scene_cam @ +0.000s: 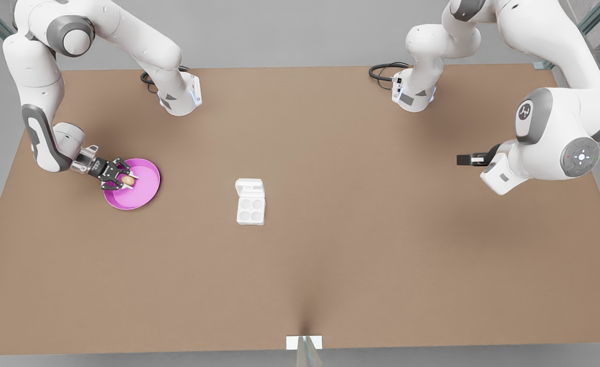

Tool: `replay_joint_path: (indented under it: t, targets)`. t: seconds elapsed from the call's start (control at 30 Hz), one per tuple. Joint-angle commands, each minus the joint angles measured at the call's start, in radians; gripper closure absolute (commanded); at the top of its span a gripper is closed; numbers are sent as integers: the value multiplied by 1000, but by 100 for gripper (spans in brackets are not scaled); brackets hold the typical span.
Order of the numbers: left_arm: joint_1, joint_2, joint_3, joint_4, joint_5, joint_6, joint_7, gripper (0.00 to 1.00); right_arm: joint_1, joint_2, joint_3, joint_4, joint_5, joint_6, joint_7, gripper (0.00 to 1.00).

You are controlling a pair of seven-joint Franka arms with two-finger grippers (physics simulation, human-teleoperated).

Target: Pack egg into the box and close the box lid

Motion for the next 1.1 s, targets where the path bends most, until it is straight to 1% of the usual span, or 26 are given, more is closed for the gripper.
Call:
replay_joint_path:
  t: [0.0,0.07,0.1,0.13,0.17,0.2,0.23,0.27,0.3,0.33,0.37,0.4,0.43,0.47,0.5,0.53,0.6,0.67,0.7,0.73,0.77,0.8,0.87,1.07]
  targets:
    - [0,0,0,1,0,0,0,0,0,-1,0,0,-7,-3,4,79]
    - [0,-2,-9,2,0,0,-2,0,0,-11,1,6,-10,-7,9,79]
    - [0,-3,-9,2,0,0,-2,0,-1,-30,15,19,-27,-12,19,79]
    - [0,-5,-9,2,0,0,-2,0,0,-57,15,54,-87,-42,105,79]
    - [0,-3,-9,2,0,0,-2,0,2,-70,24,120,-153,-104,197,79]
    - [0,-5,-9,2,0,0,-2,0,0,-76,52,198,-186,-112,252,79]
    - [0,-6,-9,2,-1,0,-2,0,3,-86,98,307,-304,-150,374,79]
    - [0,-8,-11,4,-6,5,0,0,13,-96,126,373,-345,-158,447,79]
    - [0,1,-11,4,-6,11,-2,0,29,-106,172,460,-345,-202,404,79]
    - [0,1,-11,4,-6,11,0,0,56,-127,184,482,-397,-199,389,79]
    - [0,1,-11,4,-6,11,0,0,103,-172,239,513,-519,-197,391,79]
    - [0,1,-11,4,-6,14,0,0,175,-198,241,520,-562,-181,354,79]
    - [0,3,-12,4,-8,21,0,0,243,-219,245,549,-646,-190,255,79]
    - [0,9,-11,4,-8,28,2,0,296,-238,291,554,-766,-159,216,79]
    - [0,6,-11,4,-8,28,2,0,350,-235,291,554,-821,-144,217,79]
    - [0,3,-11,5,-8,26,2,0,370,-210,395,555,-964,-138,206,79]
    - [0,9,-12,16,-15,28,2,0,369,-141,592,566,-1078,-9,226,79]
    - [0,8,-12,45,-17,32,5,0,370,-67,728,594,-1162,60,274,79]
    - [0,5,-14,47,-29,46,3,0,372,-52,776,583,-1205,114,344,79]
    - [0,-3,-26,60,-29,45,0,0,375,-37,802,582,-1205,119,367,79]
    - [0,-32,-26,45,-21,49,2,0,425,11,825,589,-1257,164,426,79]
    - [0,-35,-25,31,-18,54,2,0,450,39,825,595,-1260,181,458,79]
    - [0,-38,-25,-7,-17,44,0,0,473,55,828,594,-1293,185,467,79]
    - [0,-2,-17,-4,-17,11,5,0,479,81,825,536,-1372,197,457,79]
